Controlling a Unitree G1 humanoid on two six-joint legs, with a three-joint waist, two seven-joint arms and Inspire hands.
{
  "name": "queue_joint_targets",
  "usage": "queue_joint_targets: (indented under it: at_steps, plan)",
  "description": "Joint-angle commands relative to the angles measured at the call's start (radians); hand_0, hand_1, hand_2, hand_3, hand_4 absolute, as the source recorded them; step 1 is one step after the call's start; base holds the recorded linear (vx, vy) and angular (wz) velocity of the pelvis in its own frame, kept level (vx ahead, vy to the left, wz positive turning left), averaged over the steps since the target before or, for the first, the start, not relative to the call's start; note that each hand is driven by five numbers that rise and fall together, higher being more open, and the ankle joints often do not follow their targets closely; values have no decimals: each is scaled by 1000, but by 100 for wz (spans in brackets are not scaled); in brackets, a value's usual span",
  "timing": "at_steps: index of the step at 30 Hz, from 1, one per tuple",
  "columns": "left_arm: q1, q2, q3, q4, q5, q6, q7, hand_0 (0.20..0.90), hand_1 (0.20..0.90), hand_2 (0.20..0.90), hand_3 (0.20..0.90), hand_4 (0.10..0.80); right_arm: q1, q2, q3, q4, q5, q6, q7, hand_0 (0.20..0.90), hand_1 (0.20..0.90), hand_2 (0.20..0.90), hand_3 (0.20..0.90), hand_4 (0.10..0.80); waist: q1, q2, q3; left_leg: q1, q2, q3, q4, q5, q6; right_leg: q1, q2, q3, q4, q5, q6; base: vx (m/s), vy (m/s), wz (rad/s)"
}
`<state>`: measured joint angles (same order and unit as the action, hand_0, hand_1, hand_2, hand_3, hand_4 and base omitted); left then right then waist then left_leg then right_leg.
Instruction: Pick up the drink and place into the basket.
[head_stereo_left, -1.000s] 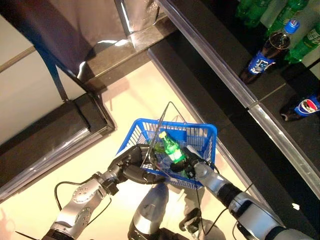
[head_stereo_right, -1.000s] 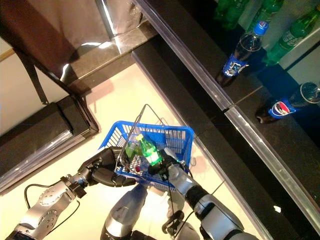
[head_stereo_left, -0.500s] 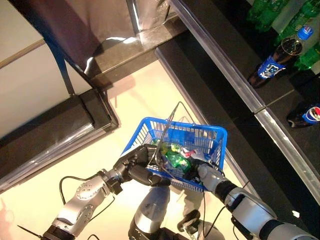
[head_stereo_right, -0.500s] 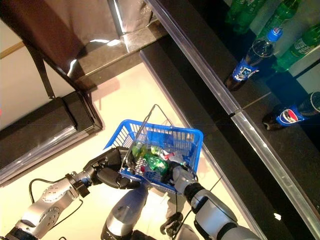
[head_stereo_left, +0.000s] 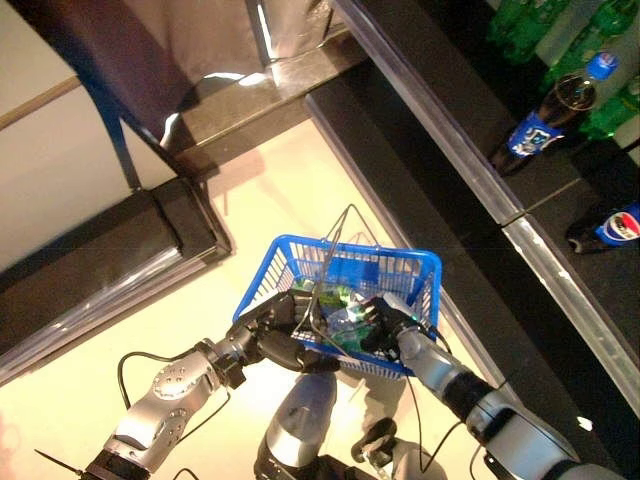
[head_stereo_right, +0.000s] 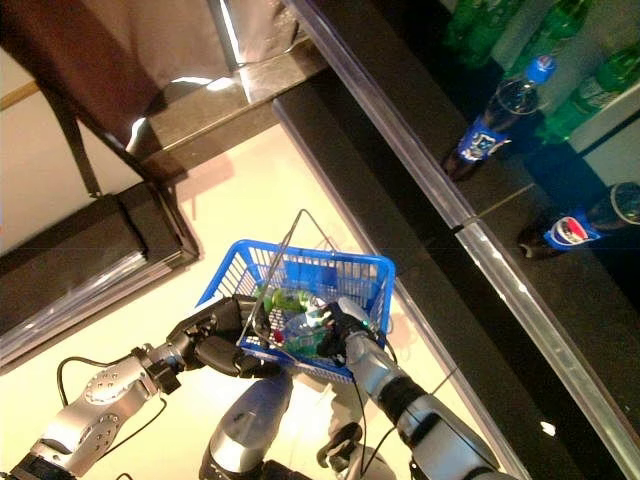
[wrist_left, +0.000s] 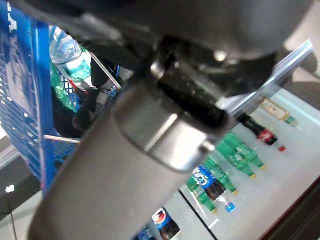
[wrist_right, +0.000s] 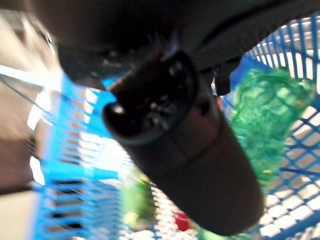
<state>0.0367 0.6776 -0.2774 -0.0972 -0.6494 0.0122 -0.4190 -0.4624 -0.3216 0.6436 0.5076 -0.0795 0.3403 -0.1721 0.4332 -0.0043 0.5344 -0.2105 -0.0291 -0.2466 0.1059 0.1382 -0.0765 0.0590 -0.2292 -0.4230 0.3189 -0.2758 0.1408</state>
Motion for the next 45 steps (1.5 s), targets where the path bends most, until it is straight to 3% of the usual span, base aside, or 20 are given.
queue_joint_targets:
  at_steps: [1,6,12,18,22,27,31,35,38,41,42,45]
  plan:
    - [-74,-105,165,-316,-143,-367,-88,300,300,300,200,100,16,-121,-49,-128,-10,-39,-76,900,900,900,900,800,-53,-1,-93,12,23,53,38,-62,20,-36,20,23,-5,154,-51,-1,5,-21]
    - [-12,-100,202,-246,-40,-410,-47,300,300,300,200,100,144,-237,-187,-368,66,-129,-68,900,900,900,900,800,-98,-23,-107,25,40,80,34,-69,26,-39,32,43,-6,156,-50,9,-20,-18]
    - [51,-115,239,-166,-57,-378,-14,300,300,300,200,100,243,-296,-306,-551,125,-224,-25,900,900,900,900,800,-125,-36,-130,40,52,105,34,-76,26,-28,39,58,-9,153,-49,34,-13,-10]
    - [104,-109,253,-39,115,-429,100,300,300,300,200,100,340,-308,-403,-695,352,-350,56,900,900,900,900,800,-158,-52,-166,64,70,133,19,-76,21,-19,52,76,-21,156,-47,23,-23,-5]
    - [123,-114,243,78,181,-456,175,300,300,300,200,100,396,-280,-421,-681,384,-386,81,900,900,900,900,800,-187,-57,-199,84,85,163,0,-73,14,-14,53,98,-44,167,-41,10,10,-10]
    - [158,-152,201,260,215,-373,321,300,300,300,200,100,455,-240,-405,-520,374,-363,99,900,900,900,900,800,-232,-75,-264,124,121,222,-56,-59,-4,14,59,137,-130,198,-29,-16,-1,-25]
    - [162,-221,188,468,196,-356,362,300,300,300,200,100,473,-169,-374,-351,347,-361,120,900,900,900,900,800,-261,-85,-311,156,141,268,-104,-48,-17,37,55,161,-201,231,-13,-25,-17,-32]
    - [157,-294,203,651,190,-334,380,300,300,300,200,100,496,-97,-334,-179,307,-296,118,900,900,900,900,800,-294,-86,-361,194,169,320,-147,-42,-33,49,50,179,-262,259,2,2,9,-45]
    - [153,-305,190,725,246,-330,401,300,300,300,200,100,522,-75,-329,-46,272,-250,143,900,900,900,900,800,-315,-76,-384,212,188,353,-165,-40,-45,56,45,182,-289,270,12,-11,30,-30]
    - [119,-320,180,833,204,-271,435,300,300,300,200,100,511,-50,-320,128,277,-223,167,900,900,900,900,800,-322,-63,-399,221,198,367,-175,-40,-51,64,42,177,-311,278,15,-14,30,-15]
    - [98,-346,198,935,163,-266,431,300,300,300,200,100,503,-21,-321,288,269,-279,183,900,900,900,900,800,-321,-56,-408,225,200,372,-180,-40,-53,70,39,172,-323,281,17,-10,34,-4]
    - [64,-377,201,1086,181,-290,428,300,300,300,200,100,482,39,-331,532,254,-288,196,900,900,900,900,800,-321,-45,-421,236,200,373,-186,-47,-54,79,36,165,-339,285,18,-3,36,-2]
